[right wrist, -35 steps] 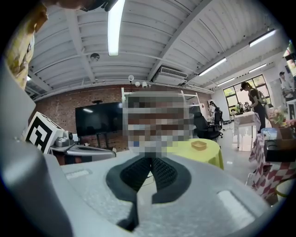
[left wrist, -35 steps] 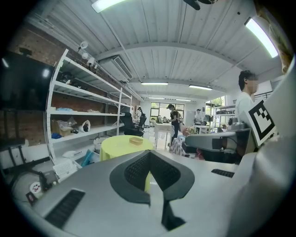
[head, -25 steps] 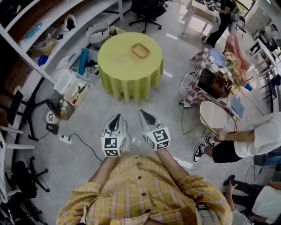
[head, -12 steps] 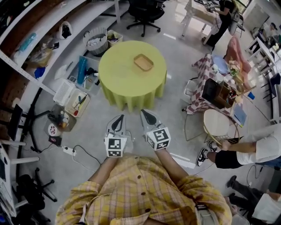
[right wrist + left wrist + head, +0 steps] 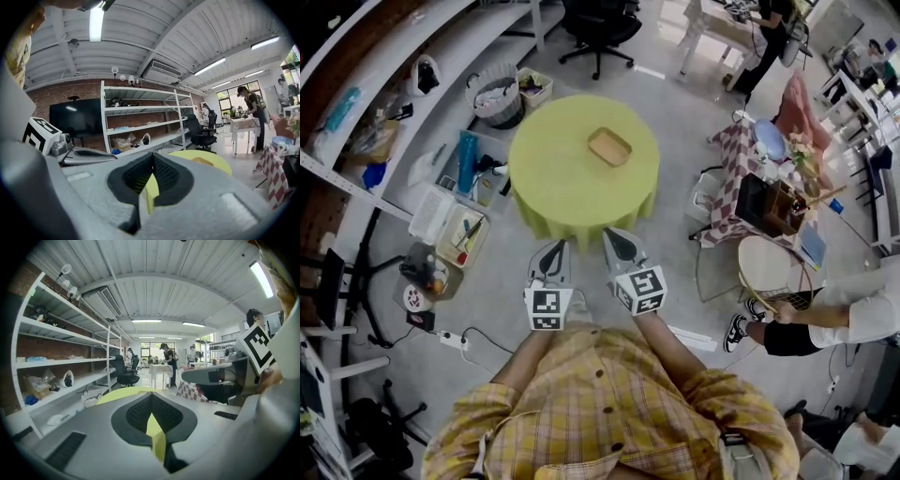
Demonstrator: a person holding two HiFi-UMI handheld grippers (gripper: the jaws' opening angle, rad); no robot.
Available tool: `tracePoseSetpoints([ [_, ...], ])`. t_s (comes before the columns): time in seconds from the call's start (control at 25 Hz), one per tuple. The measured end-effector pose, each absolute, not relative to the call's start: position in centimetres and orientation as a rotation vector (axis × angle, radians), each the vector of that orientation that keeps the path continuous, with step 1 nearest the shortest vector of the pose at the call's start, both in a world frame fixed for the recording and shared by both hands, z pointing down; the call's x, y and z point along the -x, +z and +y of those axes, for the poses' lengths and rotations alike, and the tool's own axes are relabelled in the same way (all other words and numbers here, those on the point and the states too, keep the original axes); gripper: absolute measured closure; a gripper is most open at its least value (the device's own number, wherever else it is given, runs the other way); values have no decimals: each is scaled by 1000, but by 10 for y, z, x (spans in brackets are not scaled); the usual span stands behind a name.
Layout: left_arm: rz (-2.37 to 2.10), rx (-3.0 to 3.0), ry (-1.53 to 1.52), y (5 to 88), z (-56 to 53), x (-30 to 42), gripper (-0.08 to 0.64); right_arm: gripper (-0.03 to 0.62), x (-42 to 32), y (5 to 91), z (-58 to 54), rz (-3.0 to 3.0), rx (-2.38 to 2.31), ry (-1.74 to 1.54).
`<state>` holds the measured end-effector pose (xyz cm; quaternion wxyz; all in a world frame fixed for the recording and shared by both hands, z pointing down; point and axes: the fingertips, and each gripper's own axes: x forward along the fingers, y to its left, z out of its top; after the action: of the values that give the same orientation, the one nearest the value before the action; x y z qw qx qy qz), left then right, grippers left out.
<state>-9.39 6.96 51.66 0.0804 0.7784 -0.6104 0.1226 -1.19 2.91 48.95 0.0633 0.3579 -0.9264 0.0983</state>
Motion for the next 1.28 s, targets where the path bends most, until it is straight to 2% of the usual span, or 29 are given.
tracePoseSetpoints([
  [0.56, -1722, -2394, 339, 519, -4, 137, 557, 595, 53, 486, -37, -2752, -1190, 310],
  [1.28, -1683, -2335, 329, 538, -51, 123, 558, 595, 36, 504, -78, -2710, -1185, 347],
])
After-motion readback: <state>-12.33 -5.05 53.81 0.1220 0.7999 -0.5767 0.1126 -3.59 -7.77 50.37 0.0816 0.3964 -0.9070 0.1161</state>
